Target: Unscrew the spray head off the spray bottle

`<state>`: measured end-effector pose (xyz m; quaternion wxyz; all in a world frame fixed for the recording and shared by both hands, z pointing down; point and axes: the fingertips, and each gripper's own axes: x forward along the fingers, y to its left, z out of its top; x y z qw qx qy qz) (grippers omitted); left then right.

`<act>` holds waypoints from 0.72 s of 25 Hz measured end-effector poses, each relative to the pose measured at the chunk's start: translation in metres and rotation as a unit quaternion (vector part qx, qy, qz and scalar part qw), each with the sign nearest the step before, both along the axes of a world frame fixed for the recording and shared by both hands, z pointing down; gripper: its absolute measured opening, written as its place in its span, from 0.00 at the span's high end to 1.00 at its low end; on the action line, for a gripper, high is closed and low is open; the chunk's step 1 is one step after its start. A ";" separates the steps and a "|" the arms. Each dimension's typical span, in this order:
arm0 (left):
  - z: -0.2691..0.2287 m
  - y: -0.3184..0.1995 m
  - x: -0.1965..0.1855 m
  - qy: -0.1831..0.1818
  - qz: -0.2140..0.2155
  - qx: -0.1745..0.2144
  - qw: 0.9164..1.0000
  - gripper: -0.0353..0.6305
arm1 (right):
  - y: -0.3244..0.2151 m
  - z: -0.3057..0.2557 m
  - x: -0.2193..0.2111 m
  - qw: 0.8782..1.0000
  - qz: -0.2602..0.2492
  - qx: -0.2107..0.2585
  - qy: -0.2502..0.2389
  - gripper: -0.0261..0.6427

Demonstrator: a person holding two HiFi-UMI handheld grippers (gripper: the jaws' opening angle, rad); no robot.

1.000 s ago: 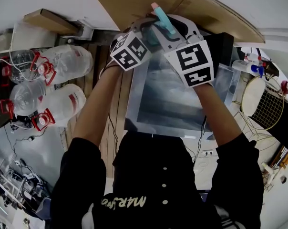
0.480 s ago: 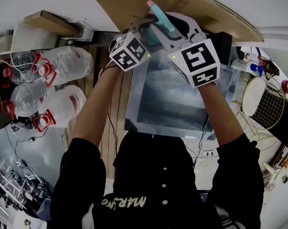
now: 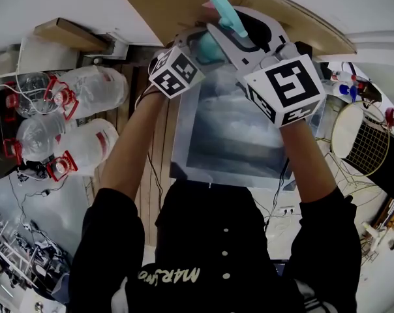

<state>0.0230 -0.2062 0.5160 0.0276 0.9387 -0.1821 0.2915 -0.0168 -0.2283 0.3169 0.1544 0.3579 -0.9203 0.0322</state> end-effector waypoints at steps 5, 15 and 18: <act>0.001 0.001 0.000 -0.002 -0.005 -0.002 1.000 0.35 | 0.004 -0.040 0.007 0.999 0.004 0.015 -0.051 0.72; 0.001 0.002 0.001 -0.010 -0.008 -0.003 1.000 0.35 | 0.013 -0.092 0.027 0.995 0.014 0.037 -0.087 0.72; 0.001 0.002 -0.001 -0.010 -0.009 -0.005 1.000 0.35 | 0.014 -0.093 0.034 0.995 0.018 0.036 -0.089 0.72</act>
